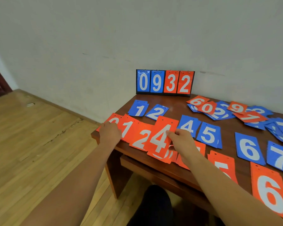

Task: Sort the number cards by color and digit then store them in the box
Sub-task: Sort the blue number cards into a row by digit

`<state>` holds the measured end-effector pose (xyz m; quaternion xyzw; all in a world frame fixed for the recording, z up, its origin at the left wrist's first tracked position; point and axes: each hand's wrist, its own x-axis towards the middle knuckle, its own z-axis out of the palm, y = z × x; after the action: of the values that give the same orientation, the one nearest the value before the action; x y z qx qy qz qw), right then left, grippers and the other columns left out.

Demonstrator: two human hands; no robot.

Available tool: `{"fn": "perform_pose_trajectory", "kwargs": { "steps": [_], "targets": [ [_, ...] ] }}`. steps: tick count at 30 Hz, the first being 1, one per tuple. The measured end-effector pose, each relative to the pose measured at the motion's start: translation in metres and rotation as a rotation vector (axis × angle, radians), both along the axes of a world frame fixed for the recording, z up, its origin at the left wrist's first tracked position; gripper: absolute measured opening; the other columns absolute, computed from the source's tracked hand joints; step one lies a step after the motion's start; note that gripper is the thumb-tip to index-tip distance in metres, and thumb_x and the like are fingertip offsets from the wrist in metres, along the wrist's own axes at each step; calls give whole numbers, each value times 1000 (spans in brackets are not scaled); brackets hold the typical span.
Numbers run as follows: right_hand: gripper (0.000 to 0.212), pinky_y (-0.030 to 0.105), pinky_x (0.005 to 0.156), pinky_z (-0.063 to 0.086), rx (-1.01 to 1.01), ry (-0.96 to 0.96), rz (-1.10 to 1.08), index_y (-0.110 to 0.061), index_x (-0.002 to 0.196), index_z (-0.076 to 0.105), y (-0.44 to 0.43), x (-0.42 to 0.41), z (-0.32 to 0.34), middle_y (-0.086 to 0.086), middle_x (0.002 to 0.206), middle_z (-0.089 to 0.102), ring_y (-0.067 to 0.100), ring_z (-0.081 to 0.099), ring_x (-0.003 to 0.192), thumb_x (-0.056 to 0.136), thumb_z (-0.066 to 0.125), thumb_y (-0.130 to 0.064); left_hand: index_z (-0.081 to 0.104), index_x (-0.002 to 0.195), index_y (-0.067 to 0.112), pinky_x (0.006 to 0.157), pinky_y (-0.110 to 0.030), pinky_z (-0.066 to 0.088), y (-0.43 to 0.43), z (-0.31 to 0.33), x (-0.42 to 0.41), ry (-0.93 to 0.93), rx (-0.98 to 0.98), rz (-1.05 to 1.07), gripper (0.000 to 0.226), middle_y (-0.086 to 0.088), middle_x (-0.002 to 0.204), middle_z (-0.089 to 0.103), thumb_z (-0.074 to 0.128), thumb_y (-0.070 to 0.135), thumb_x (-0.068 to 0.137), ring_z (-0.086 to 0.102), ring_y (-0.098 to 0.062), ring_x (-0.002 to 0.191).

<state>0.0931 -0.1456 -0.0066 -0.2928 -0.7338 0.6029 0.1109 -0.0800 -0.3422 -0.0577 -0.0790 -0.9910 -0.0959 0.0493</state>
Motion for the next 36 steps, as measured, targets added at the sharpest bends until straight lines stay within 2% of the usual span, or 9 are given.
{"fn": "perform_pose_trajectory", "kwargs": {
  "steps": [2,5,9,12,16,21,25,30,36],
  "targets": [
    [20,30,64,58,-4,-16,-6,-12,88,65,2,-1,-3,3,87,72,17,71,78,99,55,-25,59,129,13,103,-37,38,2,0,4,70,-20,19,40,-15,128,53,51,37,98,48,-29,120],
    [20,26,57,54,19,6,-39,-8,92,66,11,1,-1,5,85,72,16,68,72,99,57,-24,63,123,12,96,-32,39,12,9,21,149,265,-123,31,-13,124,52,53,27,97,48,-25,114],
    [14,36,65,59,67,57,-130,-14,100,65,34,1,10,7,91,72,23,70,76,93,66,-26,65,109,19,75,-19,47,53,38,59,-185,699,-357,20,4,106,65,54,32,99,60,-4,88],
    [16,35,65,59,75,63,-130,-16,102,65,45,2,18,5,93,73,20,70,78,91,68,-27,64,120,21,85,-31,58,82,52,83,-547,936,-408,32,3,110,68,58,41,96,66,-10,95],
    [17,30,58,57,95,63,-130,-15,105,65,55,12,22,6,94,72,21,70,79,94,64,-28,61,127,20,85,-37,60,107,52,102,-605,1017,-510,33,6,109,72,65,26,95,72,-12,97],
    [19,43,75,59,139,-6,-232,-6,105,64,79,35,20,11,94,70,24,70,79,94,63,-21,58,131,19,87,-28,56,129,43,120,-584,880,-569,39,7,121,67,66,30,94,65,-11,109],
    [13,45,70,61,220,-82,-202,-16,85,59,93,53,10,10,82,69,23,68,64,88,71,-17,50,140,22,99,-29,42,137,24,129,-258,491,-688,57,3,133,52,67,42,90,49,-14,122],
    [20,42,72,59,349,-198,-161,-10,89,60,92,55,-21,10,86,70,24,69,74,81,76,-20,51,139,29,110,-39,35,139,1,132,-77,188,-889,50,2,140,50,61,42,92,42,-17,133],
    [31,36,86,51,772,-454,-54,-12,108,58,91,54,-43,9,111,61,25,58,105,90,65,-37,57,135,27,114,-39,30,143,-12,138,-22,51,-927,40,7,138,50,55,38,96,42,-10,132]
  ]
}}
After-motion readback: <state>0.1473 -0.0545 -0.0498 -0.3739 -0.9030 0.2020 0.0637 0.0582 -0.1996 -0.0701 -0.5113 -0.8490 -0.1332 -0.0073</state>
